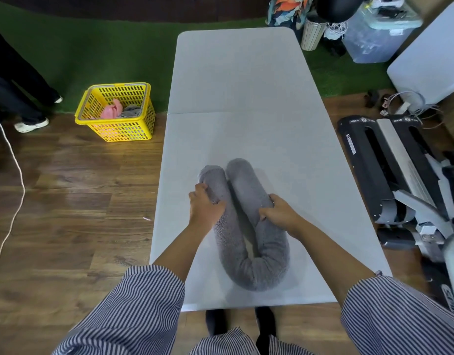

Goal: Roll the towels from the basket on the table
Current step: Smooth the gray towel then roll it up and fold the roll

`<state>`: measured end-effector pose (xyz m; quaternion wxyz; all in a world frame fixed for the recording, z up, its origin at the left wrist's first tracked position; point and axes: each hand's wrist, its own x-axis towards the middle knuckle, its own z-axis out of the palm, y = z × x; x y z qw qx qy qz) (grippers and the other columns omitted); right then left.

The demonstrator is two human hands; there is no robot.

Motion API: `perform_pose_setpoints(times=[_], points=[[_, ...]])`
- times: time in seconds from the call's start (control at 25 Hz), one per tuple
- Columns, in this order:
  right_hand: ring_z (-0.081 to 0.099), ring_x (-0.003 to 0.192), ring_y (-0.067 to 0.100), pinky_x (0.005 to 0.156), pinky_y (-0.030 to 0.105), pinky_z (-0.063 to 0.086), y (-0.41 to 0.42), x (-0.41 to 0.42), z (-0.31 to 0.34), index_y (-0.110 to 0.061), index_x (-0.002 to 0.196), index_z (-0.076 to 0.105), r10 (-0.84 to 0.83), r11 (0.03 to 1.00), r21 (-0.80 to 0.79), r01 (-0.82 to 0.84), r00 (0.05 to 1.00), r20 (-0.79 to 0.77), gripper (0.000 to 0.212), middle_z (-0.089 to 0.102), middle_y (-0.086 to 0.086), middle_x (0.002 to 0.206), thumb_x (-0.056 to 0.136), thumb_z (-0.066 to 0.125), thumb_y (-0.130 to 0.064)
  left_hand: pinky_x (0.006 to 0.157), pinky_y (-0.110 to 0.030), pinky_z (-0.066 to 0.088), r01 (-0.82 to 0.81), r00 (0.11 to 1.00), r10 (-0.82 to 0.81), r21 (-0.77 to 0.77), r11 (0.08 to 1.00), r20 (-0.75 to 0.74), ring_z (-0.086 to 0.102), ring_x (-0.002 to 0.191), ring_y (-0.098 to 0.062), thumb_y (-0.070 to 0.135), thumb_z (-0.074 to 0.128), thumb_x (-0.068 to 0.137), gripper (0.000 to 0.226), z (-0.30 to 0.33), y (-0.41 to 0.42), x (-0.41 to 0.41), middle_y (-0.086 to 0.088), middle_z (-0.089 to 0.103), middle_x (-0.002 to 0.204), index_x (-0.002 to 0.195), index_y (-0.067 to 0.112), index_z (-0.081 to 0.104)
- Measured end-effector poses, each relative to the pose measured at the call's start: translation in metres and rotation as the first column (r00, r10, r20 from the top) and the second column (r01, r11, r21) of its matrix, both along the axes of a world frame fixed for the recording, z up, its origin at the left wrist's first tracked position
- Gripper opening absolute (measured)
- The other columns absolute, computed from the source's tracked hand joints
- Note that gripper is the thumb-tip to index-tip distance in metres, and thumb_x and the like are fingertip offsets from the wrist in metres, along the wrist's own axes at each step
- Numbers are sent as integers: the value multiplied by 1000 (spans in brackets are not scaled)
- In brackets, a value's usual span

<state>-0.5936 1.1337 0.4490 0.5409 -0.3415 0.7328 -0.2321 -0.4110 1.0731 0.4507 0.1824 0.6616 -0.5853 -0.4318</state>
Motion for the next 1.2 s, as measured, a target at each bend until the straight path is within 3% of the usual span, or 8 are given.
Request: perform_pose_setpoints(times=[0.16,0.28,0.44,0.56,0.68,0.8,1.0,1.2], points=[[49,78,13,57,26,39,1,3,-7,-12,114,36,69,997,32,-66,994,-89,36,49,4,98,83,55,-16,58,-16,38,31,999,-30,37,999,-36,51,87,-15,17,55,92,49,-2,-4,2,-8,36,125,136,12,35],[50,89,18,65,28,43,3,6,-15,-10,113,35,115,990,-61,-127,979,-170,36,45,8,108,85,56,-19,65,-20,43,283,948,-269,-65,957,171,55,96,-25,4,51,91,51,0,-11,12,-15,45,126,139,12,35],[49,109,30,89,39,44,4,9,-17,-5,130,35,311,923,-132,-362,902,-298,52,45,12,121,82,56,-10,104,-45,34,772,441,-408,-106,626,799,39,132,-27,6,62,83,73,3,-26,24,-9,34,147,145,17,27],[44,120,32,97,36,39,0,10,-12,-5,139,32,421,854,-147,-500,827,-372,63,44,14,133,80,54,-1,114,-58,4,952,196,-361,-89,293,912,4,148,-24,23,69,77,94,7,-41,23,-10,5,161,153,23,13],[46,120,31,97,42,39,-10,10,-11,-12,135,44,485,752,-178,-634,716,-501,62,50,10,132,75,53,2,112,-58,-13,968,-33,-411,131,214,911,-12,147,-21,50,73,65,124,8,-47,21,-7,-15,159,151,20,-12],[41,126,24,102,40,31,-16,8,-7,-21,140,38,538,639,-56,-767,498,-680,64,42,1,141,79,53,-7,115,-52,-14,933,74,-496,115,341,865,16,145,-16,63,71,51,128,0,-33,23,0,23,156,151,17,5],[48,120,26,97,45,37,-3,-11,-8,-19,140,31,414,741,30,-670,421,-807,61,42,3,139,87,52,-42,115,-38,19,834,408,-540,-59,549,736,47,124,-20,75,61,47,118,-20,2,33,0,53,133,145,21,24],[37,130,25,101,52,32,29,-24,5,-19,145,20,446,725,72,-685,386,-808,117,31,2,147,57,19,-95,101,-53,36,908,350,-542,-134,396,764,45,121,-38,64,58,52,80,-30,15,49,-16,37,143,125,40,40]])
